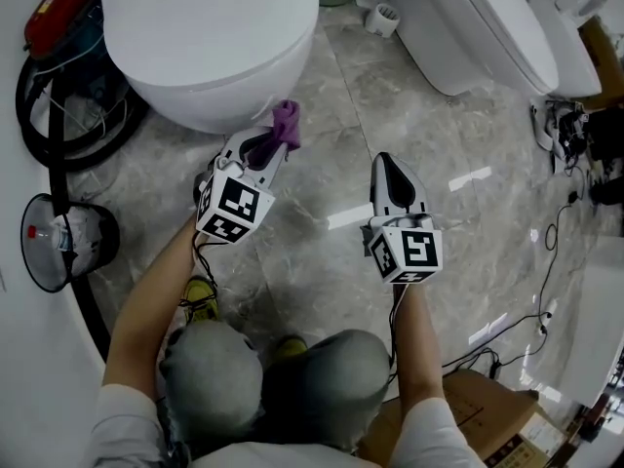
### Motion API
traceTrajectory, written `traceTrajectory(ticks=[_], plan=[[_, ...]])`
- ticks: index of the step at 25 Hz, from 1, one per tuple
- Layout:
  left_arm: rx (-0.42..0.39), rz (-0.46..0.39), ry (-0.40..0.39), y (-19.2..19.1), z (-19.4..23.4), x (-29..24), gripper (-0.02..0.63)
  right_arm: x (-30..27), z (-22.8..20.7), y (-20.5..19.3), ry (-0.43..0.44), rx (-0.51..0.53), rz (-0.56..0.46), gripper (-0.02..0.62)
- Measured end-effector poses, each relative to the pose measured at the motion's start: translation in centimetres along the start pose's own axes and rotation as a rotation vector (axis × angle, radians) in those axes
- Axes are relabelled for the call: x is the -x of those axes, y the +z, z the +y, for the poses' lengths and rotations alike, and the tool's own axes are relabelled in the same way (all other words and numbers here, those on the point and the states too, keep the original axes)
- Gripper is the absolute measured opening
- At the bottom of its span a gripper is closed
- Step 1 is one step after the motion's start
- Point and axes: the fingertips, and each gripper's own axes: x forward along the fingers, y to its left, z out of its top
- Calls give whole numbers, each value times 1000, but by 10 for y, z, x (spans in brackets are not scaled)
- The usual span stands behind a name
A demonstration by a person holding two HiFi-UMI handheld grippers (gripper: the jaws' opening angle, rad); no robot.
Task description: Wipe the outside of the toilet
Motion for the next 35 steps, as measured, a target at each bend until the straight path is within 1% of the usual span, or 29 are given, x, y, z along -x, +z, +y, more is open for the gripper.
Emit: traceTrajectory(ticks=[3, 5, 9, 13, 16, 18, 19, 20, 21, 24, 29, 30, 32, 35], plan=[[19, 11, 21, -17, 7, 28, 75, -6, 9, 0, 25, -6, -10, 8], [36, 17, 66, -33, 22, 54, 75, -9, 17, 0, 42, -7, -13, 8], [130, 49, 240, -76, 68, 109, 75, -15, 28, -1, 67, -16, -19, 8], [185, 123, 419, -124, 119, 140, 75, -19, 32, -6, 72, -25, -22, 8], [289, 148, 549, -155, 150, 145, 75, -19, 31, -15, 70, -30, -6, 8], [370, 163, 613, -173, 161, 140, 75, -18, 28, -20, 64, -29, 5, 8], [407, 162, 627, -178, 163, 134, 75, -17, 26, -21, 59, -28, 9, 8], [433, 155, 624, -180, 163, 126, 75, -16, 23, -22, 54, -26, 12, 8], [443, 145, 609, -177, 160, 116, 75, -15, 20, -23, 48, -24, 14, 8], [435, 120, 558, -165, 144, 85, 75, -11, 12, -25, 26, -26, 19, 8], [498, 81, 596, -154, 129, 67, 75, -4, 3, -31, 4, -32, 31, 8], [499, 75, 590, -153, 126, 65, 75, -3, 2, -32, 3, -32, 32, 8], [471, 77, 562, -150, 119, 62, 75, -2, 1, -33, 1, -32, 32, 8], [430, 82, 500, -143, 102, 53, 75, -1, 2, -33, 2, -31, 34, 8]])
